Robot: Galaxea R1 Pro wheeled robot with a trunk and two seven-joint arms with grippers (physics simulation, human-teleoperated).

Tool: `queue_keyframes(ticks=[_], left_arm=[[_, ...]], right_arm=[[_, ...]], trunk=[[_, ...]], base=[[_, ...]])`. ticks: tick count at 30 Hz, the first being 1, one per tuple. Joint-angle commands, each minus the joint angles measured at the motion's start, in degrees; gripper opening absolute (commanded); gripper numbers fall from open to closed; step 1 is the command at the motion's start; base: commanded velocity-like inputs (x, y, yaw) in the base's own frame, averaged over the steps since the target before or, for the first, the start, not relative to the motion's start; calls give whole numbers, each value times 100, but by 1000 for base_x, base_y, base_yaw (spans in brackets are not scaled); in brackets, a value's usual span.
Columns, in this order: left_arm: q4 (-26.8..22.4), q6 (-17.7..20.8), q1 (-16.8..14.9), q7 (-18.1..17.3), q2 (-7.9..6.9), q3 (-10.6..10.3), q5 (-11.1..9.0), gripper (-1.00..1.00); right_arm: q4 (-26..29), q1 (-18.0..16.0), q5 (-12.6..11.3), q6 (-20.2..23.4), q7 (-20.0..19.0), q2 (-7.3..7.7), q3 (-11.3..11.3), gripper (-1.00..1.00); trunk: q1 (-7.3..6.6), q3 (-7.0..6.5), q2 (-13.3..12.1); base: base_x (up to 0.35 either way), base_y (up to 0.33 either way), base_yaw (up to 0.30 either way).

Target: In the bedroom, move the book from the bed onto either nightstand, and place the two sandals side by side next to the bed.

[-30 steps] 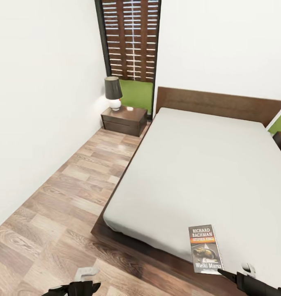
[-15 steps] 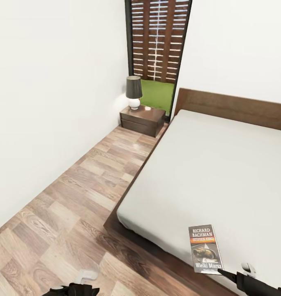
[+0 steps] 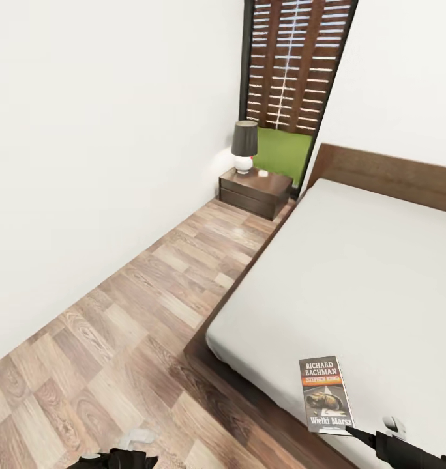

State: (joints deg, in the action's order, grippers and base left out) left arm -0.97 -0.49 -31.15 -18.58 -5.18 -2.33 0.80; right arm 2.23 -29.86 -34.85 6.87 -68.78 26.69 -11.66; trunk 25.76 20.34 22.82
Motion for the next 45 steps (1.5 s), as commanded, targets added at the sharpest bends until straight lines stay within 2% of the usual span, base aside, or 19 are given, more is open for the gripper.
queue_keyframes(ticks=[1,18,23,29,37,42,45], left_arm=[[1,-5,-5,-14,-1,-22,8,100],[1,-4,-5,-14,8,-22,8,100],[1,-4,-5,-14,8,-22,8,100],[1,-5,-5,-14,8,-26,16,100],[1,-4,-5,-14,8,-26,17,100],[1,-4,-5,-14,8,-28,17,100],[1,-4,-5,-14,8,-29,17,100]], right_arm=[[5,-2,-65,60,-19,3,-21,-100],[5,-2,-65,60,4,-1,-26,-100],[5,-2,-65,60,514,-18,-29,-100],[7,-1,-65,60,595,-31,-28,-100],[28,-2,-49,75,461,-32,-23,-100],[31,-2,-43,72,-236,-31,-29,-100],[24,-2,-40,69,-414,-32,-30,-100]], trunk=[[3,9,10],[3,9,10],[3,9,10],[3,9,10],[3,18,10],[3,29,10],[3,35,10]], base=[[0,0,293],[0,0,293],[0,0,293],[0,0,293],[0,0,292],[0,0,291],[0,0,291]])
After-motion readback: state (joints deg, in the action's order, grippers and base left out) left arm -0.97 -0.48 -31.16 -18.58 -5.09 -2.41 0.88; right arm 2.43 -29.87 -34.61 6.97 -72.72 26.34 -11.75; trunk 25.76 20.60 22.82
